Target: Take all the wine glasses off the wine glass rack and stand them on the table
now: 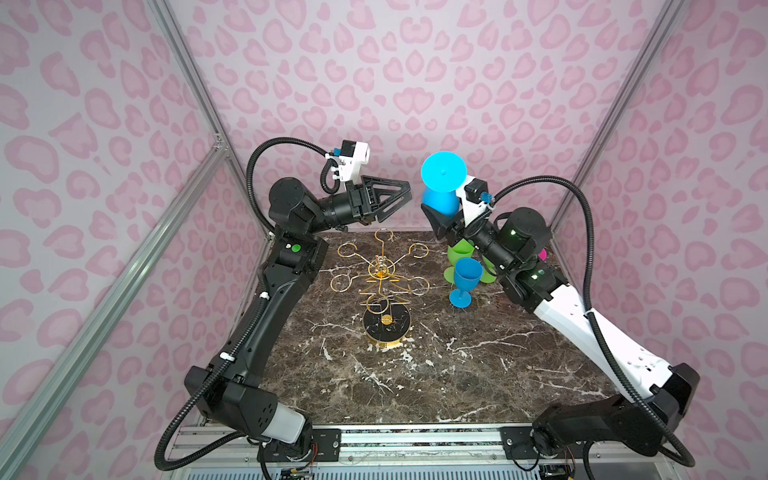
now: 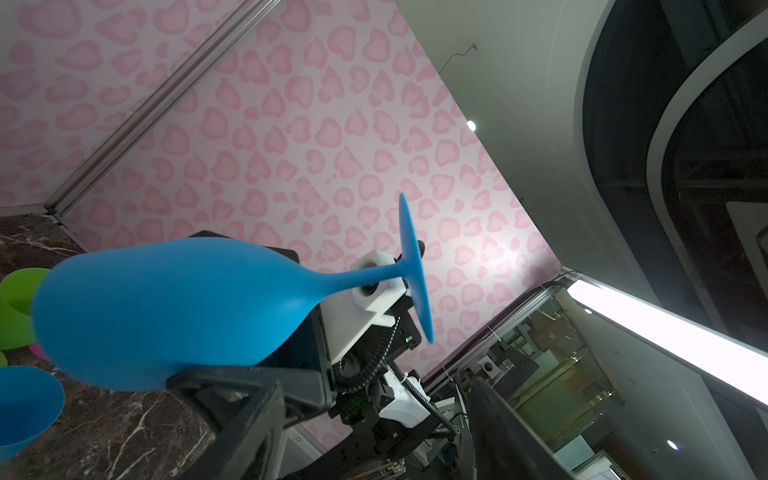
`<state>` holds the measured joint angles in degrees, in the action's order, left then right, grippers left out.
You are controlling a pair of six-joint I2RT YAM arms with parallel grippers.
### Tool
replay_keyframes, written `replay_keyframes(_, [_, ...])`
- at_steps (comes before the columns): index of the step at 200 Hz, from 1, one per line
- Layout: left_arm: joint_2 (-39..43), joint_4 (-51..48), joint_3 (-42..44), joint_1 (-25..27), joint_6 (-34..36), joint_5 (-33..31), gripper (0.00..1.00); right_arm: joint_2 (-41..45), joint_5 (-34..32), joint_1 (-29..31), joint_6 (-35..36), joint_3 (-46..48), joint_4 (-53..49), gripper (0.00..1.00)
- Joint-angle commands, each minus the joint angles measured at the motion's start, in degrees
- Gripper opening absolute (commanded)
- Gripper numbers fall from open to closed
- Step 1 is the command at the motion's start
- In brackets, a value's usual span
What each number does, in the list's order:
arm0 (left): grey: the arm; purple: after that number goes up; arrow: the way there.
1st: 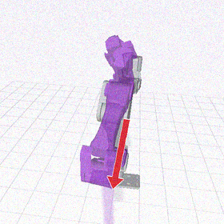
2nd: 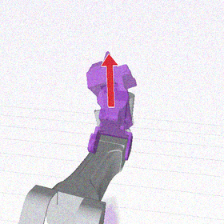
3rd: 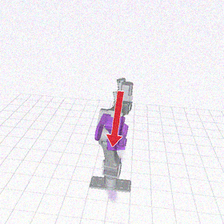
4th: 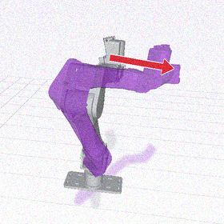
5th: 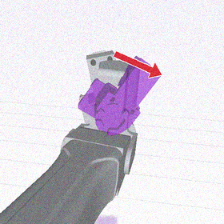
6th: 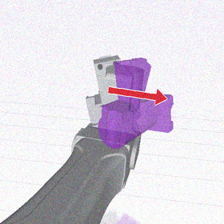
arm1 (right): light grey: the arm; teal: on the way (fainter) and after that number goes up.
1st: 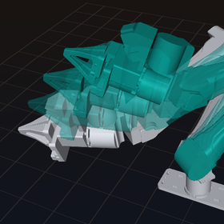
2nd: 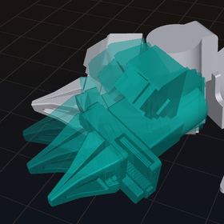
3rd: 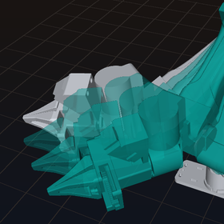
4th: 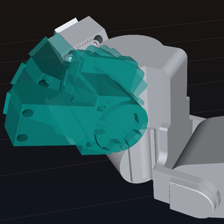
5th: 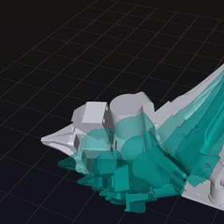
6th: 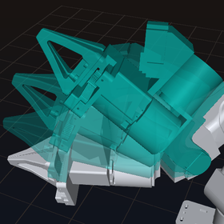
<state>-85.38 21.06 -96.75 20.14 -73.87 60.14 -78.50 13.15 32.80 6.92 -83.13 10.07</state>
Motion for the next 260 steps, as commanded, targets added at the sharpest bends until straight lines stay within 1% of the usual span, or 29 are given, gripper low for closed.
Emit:
replay_keyframes(1, [2.1, -2.2, 1.2, -0.3, 15.5, -2.6, 0.75, 2.4, 1.1, -2.3, -6.1, -1.5, -12.1, 0.64])
replay_keyframes(5, [2.6, -2.7, 1.8, -0.3, 18.3, -3.6, 0.75, 2.8, 1.4, -2.6, -6.2, -1.5, -14.0, 0.63])
replay_keyframes(9, [3.1, -3.1, 2.6, -0.3, 21.3, -4.6, 0.75, 3.3, 1.2, -2.7, -6.2, -3.5, -16.0, 0.63])
replay_keyframes(23, [5.5, -3.6, 6.1, -0.3, 30.5, -10.5, 0.75, 4.3, 1.5, -3.0, -5.7, -6.0, -23.3, 0.62])
replay_keyframes(39, [8.1, -4.2, 9.4, 0.1, 43.9, -17.5, 0.75, 4.2, 2.5, -3.1, -5.7, -9.6, -31.9, 0.62])
replay_keyframes(47, [8.9, -4.4, 10.5, 0.4, 50.5, -19.8, 0.75, 3.9, 3.4, -3.0, -5.8, -11.5, -35.9, 0.62])
replay_keyframes(58, [9.6, -3.8, 11.8, 0.9, 60.2, -21.2, 0.73, 3.2, 4.3, -3.0, -6.8, -13.6, -40.2, 0.61])
replay_keyframes(71, [10.4, -2.2, 14.0, 1.6, 71.0, -23.3, 0.68, 2.4, 5.6, -3.0, -7.2, -15.8, -44.8, 0.59])
replay_keyframes(81, [10.7, -1.5, 15.2, 2.1, 79.3, -23.3, 0.66, 1.9, 6.8, -3.0, -7.3, -16.7, -47.1, 0.58])
replay_keyframes(89, [10.7, -1.5, 15.5, 2.5, 84.7, -23.2, 0.64, 1.6, 7.2, -2.8, -7.4, -16.9, -48.3, 0.58])
replay_keyframes(97, [10.5, -1.3, 15.5, 2.6, 88.5, -23.4, 0.63, 1.5, 7.3, -2.7, -7.4, -17.0, -49.3, 0.57])
replay_keyframes(128, [9.0, -0.3, 14.6, 2.8, 98.1, -23.3, 0.59, -0.3, 8.3, -1.3, -7.7, -18.7, -52.9, 0.55])
replay_keyframes(151, [8.7, 0.0, 14.5, 3.1, 102.2, -21.1, 0.57, -1.8, 8.7, 0.2, -7.6, -19.9, -54.8, 0.54])
replay_keyframes(186, [8.8, -0.7, 15.5, 3.7, 108.0, -18.2, 0.53, -4.0, 11.0, 2.0, -8.8, -20.7, -55.0, 0.52])
replay_keyframes(234, [9.0, -2.0, 16.3, 4.0, 112.0, -14.9, 0.47, -5.9, 13.4, 3.4, -10.0, -21.0, -54.0, 0.5])
replay_keyframes(260, [8.9, -1.7, 16.7, 4.0, 112.0, -14.9, 0.42, -6.5, 13.8, 4.1, -10.3, -21.2, -54.1, 0.5])
